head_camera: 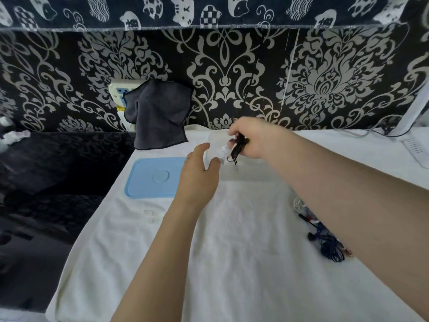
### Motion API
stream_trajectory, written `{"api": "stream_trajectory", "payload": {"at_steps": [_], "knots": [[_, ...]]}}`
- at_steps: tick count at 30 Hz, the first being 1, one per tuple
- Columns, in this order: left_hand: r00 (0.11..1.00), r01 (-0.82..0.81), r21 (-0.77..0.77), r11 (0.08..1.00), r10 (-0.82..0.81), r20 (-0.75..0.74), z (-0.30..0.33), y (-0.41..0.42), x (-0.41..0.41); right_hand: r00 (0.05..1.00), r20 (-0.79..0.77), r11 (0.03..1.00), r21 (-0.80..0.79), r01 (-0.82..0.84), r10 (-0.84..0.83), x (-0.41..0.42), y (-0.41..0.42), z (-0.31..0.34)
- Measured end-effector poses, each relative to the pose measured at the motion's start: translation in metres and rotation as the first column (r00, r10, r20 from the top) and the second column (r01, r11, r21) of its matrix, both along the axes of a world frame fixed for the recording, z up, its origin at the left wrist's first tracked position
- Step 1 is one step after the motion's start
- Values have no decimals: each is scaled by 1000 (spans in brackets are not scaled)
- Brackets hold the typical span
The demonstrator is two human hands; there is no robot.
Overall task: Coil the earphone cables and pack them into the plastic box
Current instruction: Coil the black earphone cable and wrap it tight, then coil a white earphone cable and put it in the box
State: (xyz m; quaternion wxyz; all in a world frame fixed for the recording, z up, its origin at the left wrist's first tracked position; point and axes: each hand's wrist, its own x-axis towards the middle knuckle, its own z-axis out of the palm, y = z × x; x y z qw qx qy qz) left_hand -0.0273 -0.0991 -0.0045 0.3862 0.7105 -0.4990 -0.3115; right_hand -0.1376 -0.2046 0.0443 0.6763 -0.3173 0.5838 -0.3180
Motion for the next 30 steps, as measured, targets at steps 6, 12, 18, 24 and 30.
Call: {"api": "stream_trajectory", "payload": {"at_steps": [6, 12, 18, 24, 30], "knots": [[999, 28, 16, 999, -28, 33, -2, -2, -4, 906, -384, 975, -57, -214, 176, 8, 3, -18], [993, 32, 47, 998, -37, 111, -2, -1, -4, 646, -753, 928, -144, -343, 122, 5, -5, -23], [988, 48, 75, 996, -58, 143, -2, 2, -6, 608, -789, 947, -127, -296, 85, 5, -4, -29], [979, 77, 81, 994, -91, 185, -5, 4, -6, 916, -389, 976, -138, -168, 103, 12, -3, -39], [964, 123, 98, 988, -142, 226, -6, 3, -6, 961, -246, 981, -116, -157, 125, 9, -4, -33]]}}
